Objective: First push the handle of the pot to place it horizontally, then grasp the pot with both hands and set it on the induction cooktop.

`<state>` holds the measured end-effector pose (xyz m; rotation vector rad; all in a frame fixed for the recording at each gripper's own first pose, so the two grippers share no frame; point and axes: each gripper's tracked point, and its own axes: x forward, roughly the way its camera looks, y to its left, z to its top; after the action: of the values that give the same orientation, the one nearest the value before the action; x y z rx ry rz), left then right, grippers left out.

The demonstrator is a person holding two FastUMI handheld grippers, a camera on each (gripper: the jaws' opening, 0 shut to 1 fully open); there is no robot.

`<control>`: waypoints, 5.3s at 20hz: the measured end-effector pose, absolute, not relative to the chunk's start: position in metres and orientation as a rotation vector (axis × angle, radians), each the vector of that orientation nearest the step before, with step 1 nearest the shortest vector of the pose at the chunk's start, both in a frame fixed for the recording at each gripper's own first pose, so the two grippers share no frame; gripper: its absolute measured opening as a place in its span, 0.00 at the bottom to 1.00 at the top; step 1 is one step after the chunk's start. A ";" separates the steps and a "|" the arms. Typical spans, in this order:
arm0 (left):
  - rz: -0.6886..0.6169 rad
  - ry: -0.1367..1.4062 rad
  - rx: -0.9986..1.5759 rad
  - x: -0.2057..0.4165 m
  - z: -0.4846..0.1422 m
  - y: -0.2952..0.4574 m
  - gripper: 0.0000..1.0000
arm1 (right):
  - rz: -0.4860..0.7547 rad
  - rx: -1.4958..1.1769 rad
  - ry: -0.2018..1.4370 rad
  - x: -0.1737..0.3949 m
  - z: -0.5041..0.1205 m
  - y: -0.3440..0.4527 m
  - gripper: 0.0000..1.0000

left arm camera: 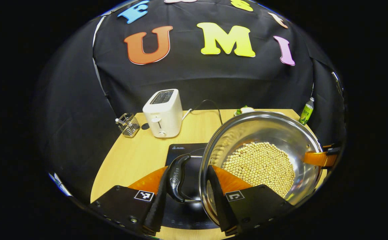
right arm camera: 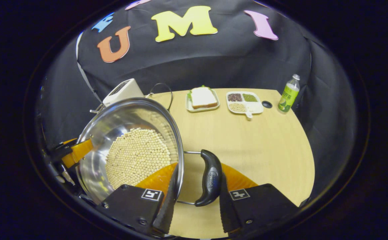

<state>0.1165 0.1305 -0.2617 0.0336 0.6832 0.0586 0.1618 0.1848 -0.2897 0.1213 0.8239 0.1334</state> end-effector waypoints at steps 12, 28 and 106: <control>0.072 0.712 0.040 0.145 -0.290 0.197 0.63 | 0.117 0.104 0.857 0.193 -0.306 0.255 0.58; 0.051 0.764 0.036 0.162 -0.336 0.209 0.63 | 0.068 0.115 0.902 0.207 -0.347 0.274 0.57; 0.040 0.058 0.028 0.016 0.034 -0.114 0.95 | 0.044 0.066 0.068 0.021 -0.007 -0.101 0.97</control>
<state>0.0156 -0.1139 0.0344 0.0277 0.0580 0.0397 0.0208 -0.1014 -0.0074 0.0664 0.0683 0.0439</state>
